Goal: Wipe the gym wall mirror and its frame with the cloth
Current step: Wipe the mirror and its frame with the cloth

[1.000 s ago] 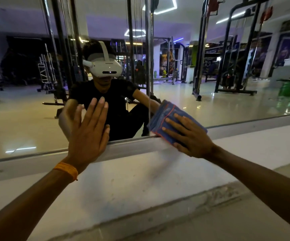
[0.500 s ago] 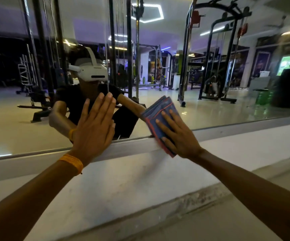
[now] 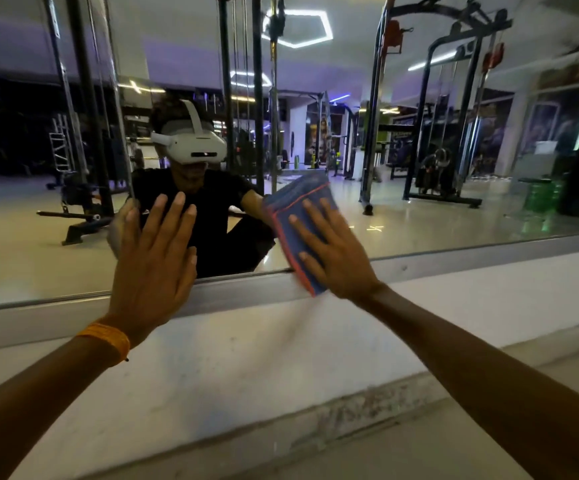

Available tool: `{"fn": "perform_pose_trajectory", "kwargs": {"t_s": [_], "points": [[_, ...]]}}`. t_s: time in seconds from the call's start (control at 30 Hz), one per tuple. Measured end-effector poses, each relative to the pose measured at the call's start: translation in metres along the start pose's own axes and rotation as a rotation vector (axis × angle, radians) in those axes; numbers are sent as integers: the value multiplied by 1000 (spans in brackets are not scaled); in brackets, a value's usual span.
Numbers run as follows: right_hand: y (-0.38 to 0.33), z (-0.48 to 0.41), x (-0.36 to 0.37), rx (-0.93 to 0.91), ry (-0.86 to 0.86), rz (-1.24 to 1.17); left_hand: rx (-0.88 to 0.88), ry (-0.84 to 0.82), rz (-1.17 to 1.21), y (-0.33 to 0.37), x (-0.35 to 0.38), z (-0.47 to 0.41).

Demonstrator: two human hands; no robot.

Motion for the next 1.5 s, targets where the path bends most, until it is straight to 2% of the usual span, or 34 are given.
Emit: {"fn": "perform_pose_trajectory", "kwargs": {"t_s": [0.1, 0.17, 0.2, 0.23, 0.3, 0.37, 0.43, 0.5, 0.6, 0.67, 0.73, 0.83, 0.9, 0.93, 0.97, 1.0, 1.07, 1.13, 1.17, 1.2, 1.3, 1.37, 1.43, 1.5], "points": [[38, 19, -9, 480, 175, -70, -6, -4, -9, 11, -3, -7], [38, 16, -6, 665, 250, -103, 2, -8, 1, 20, -5, -19], [28, 11, -3, 641, 246, -103, 6, -7, -3, 24, -5, -26], [15, 6, 0, 535, 215, -100, 1, -5, -10, 28, -4, -34], [-12, -1, 9, 220, 121, -98, -25, -1, -27, 32, -3, -48], [-20, -2, 13, 4, 52, -70, -20, 4, -49, 32, -1, -59], [-2, 0, 8, -31, 46, -46, 20, 4, -67, 29, 0, -60], [16, 8, 2, 149, 104, -52, 32, -7, -67, 22, 0, -53], [42, 17, -5, 620, 290, -112, 46, -18, -63, 19, -2, -42], [37, 9, -3, 775, 382, -130, 50, -23, -63, 15, -2, -41], [9, -4, 6, 661, 318, -107, 49, -24, -56, 14, -1, -42], [-38, -11, 21, 268, 119, -89, 27, -19, -30, 14, 0, -42], [-28, -9, 15, 67, 52, -39, -24, 11, 4, 8, 0, -41], [-15, -6, 10, 22, 37, -4, -42, 27, 18, 4, -2, -40], [-1, -1, 5, 45, 43, 19, -43, 33, 21, 0, -4, -39], [13, 6, 0, 152, 79, 18, -32, 35, 18, -4, -6, -39], [27, 24, -7, 508, 169, -37, -22, 41, 23, -9, -9, -38], [17, 28, -6, 721, 221, -109, -42, 23, 38, -13, -11, -35], [6, 27, -3, 713, 227, -117, -42, 13, 41, -13, -10, -32], [-8, 27, 1, 621, 201, -112, -33, 4, 36, -15, -9, -29], [-56, 20, 24, 33, -39, -97, 23, -38, -1, -30, -6, -15], [-68, 10, 28, -204, -130, -75, 63, -54, -24, -42, -5, -5], [-51, 8, 17, -266, -155, -32, 109, -50, -36, -53, -6, 4], [-22, 31, 2, -222, -190, 30, 139, -44, -33, -66, -9, 11]]}}
Point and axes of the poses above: each hand's wrist, its own z-axis away from the middle knuckle, its own x-axis out of the palm, y = z × x, the point moved 1 cm from there along -z, towards the middle knuckle, and after that the axes turned 11 degrees about -x, right-handed, at the moved point
